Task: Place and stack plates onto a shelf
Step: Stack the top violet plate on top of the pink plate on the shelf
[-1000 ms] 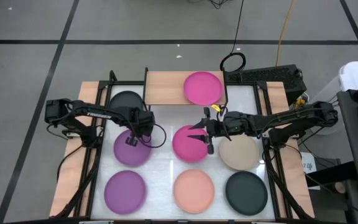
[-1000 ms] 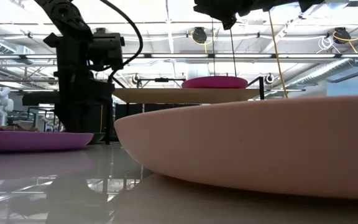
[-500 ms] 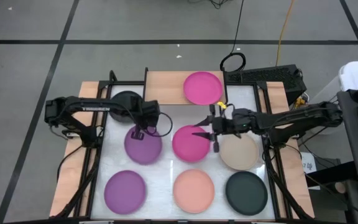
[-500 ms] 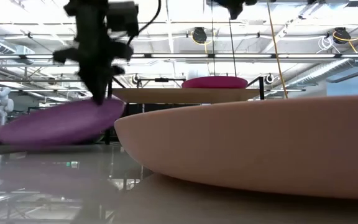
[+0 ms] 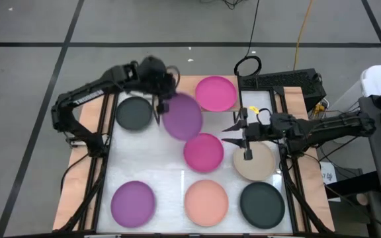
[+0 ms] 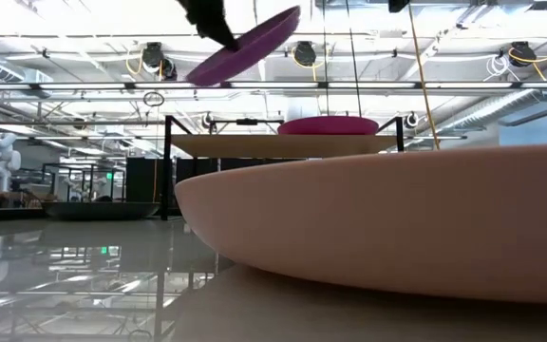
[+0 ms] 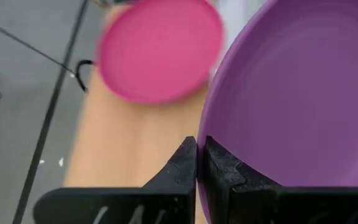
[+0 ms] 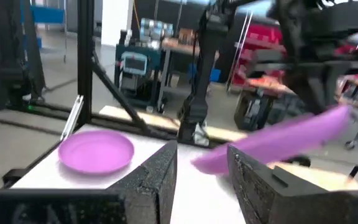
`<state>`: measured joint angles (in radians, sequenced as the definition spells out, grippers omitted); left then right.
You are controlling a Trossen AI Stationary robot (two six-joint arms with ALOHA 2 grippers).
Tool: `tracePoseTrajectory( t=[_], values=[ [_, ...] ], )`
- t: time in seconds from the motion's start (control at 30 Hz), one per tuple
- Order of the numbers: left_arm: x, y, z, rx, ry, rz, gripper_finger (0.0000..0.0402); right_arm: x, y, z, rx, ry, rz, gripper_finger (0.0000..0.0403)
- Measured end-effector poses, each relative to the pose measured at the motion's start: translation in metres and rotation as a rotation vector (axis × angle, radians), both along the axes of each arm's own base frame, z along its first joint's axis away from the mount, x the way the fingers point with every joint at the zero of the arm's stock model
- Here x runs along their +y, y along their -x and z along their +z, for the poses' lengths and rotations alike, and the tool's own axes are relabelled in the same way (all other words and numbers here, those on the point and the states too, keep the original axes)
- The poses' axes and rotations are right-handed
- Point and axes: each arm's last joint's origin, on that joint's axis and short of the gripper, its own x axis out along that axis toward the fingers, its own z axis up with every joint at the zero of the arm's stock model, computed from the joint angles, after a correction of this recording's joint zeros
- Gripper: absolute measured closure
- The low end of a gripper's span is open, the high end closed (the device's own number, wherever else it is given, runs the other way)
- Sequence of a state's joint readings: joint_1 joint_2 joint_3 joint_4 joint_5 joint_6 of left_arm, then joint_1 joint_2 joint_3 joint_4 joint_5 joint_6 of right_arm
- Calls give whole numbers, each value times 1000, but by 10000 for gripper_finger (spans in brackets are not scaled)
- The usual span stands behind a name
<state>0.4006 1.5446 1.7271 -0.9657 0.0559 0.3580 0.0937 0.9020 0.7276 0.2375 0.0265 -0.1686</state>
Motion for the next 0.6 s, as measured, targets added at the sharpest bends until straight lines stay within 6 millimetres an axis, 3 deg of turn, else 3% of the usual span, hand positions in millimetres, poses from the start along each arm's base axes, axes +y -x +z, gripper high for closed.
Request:
tracePoseTrajectory(
  t=[0.17, 0.33, 0.6],
  values=[
    [34, -22, 9, -16, 11, 77, 392, -1, 15, 0, -124, 16, -3, 278],
    [69, -48, -2, -21, 61, 87, 392, -3, 27, 0, -213, 10, -5, 278],
    [126, -73, -13, -208, 98, 145, 392, -3, 32, -5, -245, 8, -3, 278]
  ],
)
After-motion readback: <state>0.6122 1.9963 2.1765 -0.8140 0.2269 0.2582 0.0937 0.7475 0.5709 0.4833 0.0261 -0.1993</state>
